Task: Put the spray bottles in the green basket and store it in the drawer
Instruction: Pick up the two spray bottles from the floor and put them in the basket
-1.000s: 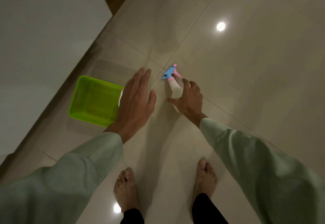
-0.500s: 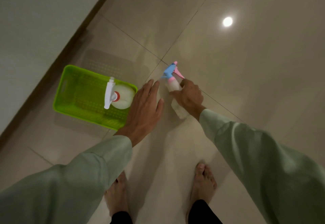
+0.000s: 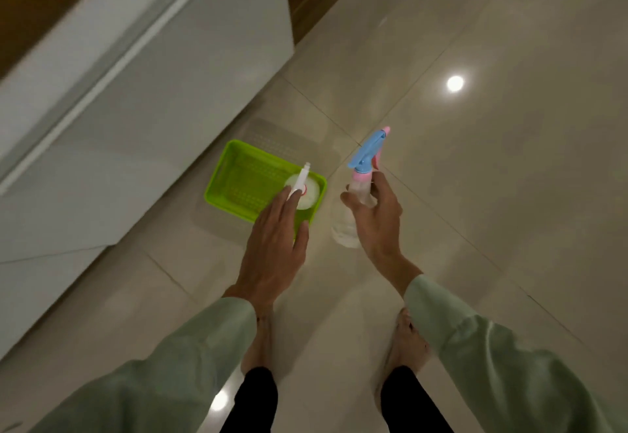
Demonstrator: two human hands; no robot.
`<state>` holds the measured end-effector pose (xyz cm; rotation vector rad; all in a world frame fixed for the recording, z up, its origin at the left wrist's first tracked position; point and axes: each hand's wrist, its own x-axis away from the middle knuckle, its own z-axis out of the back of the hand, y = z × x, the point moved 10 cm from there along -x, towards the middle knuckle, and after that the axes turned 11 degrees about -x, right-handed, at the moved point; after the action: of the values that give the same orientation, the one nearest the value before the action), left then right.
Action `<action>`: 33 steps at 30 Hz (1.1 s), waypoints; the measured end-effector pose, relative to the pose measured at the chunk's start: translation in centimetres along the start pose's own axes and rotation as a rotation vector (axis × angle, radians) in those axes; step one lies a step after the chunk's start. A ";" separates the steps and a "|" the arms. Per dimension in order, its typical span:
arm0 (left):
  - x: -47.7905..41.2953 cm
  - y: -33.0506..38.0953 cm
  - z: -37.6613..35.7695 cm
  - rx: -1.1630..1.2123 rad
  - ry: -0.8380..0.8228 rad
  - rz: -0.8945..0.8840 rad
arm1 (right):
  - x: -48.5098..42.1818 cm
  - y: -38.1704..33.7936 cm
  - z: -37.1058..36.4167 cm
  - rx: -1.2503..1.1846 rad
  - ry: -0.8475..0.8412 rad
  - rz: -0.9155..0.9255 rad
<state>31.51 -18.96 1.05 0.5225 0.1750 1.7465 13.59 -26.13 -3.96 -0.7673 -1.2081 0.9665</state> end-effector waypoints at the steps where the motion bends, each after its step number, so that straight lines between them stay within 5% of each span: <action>1: 0.7 -1.4 0.7 0.003 -0.001 0.020 | 1.1 -0.8 -1.1 -0.007 -0.001 0.018; 9: 1.5 -12.7 4.8 0.018 -0.015 0.158 | 6.3 -5.8 -11.8 -0.128 -0.111 0.181; 16: -2.0 -17.3 4.9 -0.015 -0.059 0.126 | 3.7 -3.2 -20.6 -0.054 -0.098 0.168; 33: -5.6 -24.2 -0.1 0.008 -0.040 0.107 | -3.6 4.1 -27.4 0.089 -0.094 0.301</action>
<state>53.82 -18.30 -9.90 0.5815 0.1280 1.8389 39.35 -27.35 -14.77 -0.8563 -1.1408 1.3071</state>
